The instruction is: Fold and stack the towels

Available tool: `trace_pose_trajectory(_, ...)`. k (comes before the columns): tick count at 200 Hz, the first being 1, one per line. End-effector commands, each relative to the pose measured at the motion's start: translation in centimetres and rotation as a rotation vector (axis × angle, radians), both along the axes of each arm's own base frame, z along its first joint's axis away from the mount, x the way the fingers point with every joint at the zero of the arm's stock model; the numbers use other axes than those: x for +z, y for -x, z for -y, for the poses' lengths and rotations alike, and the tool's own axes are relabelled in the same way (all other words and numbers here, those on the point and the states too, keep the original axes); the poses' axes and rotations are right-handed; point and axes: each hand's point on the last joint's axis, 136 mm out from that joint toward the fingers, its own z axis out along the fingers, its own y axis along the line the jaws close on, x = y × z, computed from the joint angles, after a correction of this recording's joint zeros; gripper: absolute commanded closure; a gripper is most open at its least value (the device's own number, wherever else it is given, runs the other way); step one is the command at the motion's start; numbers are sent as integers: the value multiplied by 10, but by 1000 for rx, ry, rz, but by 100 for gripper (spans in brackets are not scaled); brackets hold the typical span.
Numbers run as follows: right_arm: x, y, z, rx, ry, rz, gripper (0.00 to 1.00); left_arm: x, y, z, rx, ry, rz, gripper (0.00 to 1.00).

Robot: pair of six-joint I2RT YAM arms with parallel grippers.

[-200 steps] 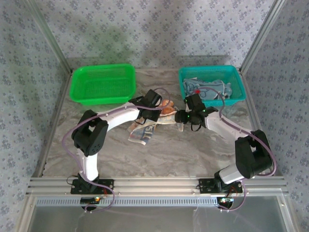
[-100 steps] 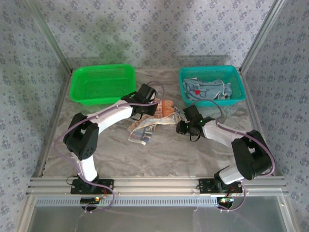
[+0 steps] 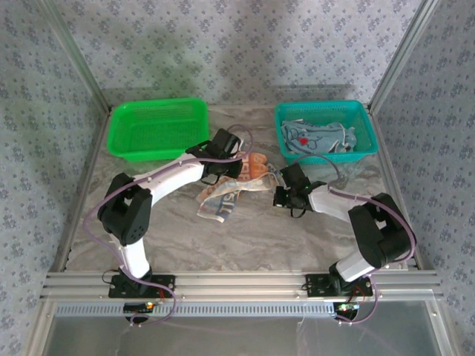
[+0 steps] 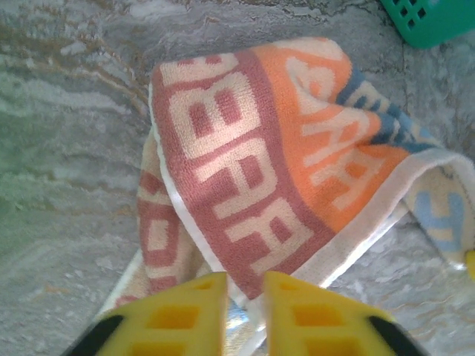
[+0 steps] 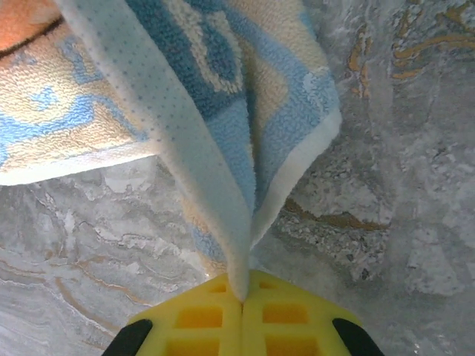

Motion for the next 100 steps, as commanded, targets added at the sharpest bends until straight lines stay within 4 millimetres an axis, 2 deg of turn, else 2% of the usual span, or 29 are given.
trace_pose_trajectory(1,20,0,10,-12,38,34,100,-5,10,5,-54,11,-34,69)
trace_pose_trajectory(31,44,-3,20,-16,42,42,100,-9,17,19,-132,47,-57,55)
trace_pose_trajectory(53,63,-10,20,-20,27,62,100,-12,22,31,-194,64,-57,50)
trace_pose_trajectory(70,67,-14,21,-21,13,57,100,-18,27,41,-248,61,-52,46)
trace_pose_trajectory(100,70,-21,21,-22,6,48,100,-34,30,51,-304,19,-57,46)
